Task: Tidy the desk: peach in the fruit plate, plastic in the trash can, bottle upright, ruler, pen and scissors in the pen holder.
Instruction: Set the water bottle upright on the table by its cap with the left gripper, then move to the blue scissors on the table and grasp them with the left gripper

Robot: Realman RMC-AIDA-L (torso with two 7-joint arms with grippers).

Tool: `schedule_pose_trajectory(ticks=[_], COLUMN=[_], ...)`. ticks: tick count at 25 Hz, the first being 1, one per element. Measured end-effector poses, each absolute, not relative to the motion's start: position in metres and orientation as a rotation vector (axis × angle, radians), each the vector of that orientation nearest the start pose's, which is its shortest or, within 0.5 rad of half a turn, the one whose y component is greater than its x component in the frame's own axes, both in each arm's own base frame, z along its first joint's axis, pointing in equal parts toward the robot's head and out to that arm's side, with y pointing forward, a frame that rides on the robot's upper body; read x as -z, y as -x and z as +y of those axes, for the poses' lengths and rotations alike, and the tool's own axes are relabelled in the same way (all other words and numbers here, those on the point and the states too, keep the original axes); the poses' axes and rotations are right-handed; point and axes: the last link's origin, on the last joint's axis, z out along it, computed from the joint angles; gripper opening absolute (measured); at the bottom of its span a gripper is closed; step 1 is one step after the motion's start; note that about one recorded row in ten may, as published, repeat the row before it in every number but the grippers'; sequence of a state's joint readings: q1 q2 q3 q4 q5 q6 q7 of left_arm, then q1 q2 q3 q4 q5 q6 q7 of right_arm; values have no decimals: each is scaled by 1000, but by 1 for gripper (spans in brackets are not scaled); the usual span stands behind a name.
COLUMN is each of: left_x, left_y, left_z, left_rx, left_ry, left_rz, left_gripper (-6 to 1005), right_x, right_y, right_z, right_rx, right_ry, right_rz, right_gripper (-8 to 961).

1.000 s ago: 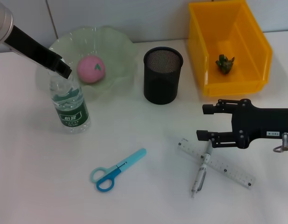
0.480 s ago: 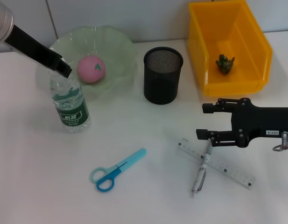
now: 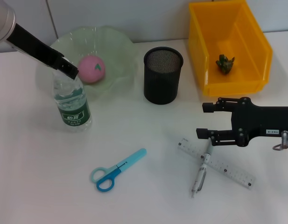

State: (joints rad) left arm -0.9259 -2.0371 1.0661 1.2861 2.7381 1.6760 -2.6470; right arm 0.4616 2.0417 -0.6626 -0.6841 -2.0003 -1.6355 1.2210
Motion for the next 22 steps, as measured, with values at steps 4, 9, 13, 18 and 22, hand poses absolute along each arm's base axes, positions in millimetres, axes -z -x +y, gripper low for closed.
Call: schedule_pose_trajectory(ticks=[4,9,13,18,22], left_x=[-65,-65,-67,-83,-100], left_y=[114,114,108,91,80], left_z=[416,415,414,409,401], left_rx=[-365,-367,-343,-105,258], left_ry=[2427,2429,2444,2549,2677], left_rz=[-972,-973,-942,-856,-752], left_gripper=[725,777,798,798,799], right_x=[-22,-22,-22,-22,-22], right_y=[-284,-284,-284,-284,-284], right_z=[312,312,312,312,311], right_rx=[-661,-661,-661,-661,-661], right_ry=[2728,2728,2728,2728,2728], right_rz=[431,431,430,431,432], right_gripper=[762,762,762,762,761])
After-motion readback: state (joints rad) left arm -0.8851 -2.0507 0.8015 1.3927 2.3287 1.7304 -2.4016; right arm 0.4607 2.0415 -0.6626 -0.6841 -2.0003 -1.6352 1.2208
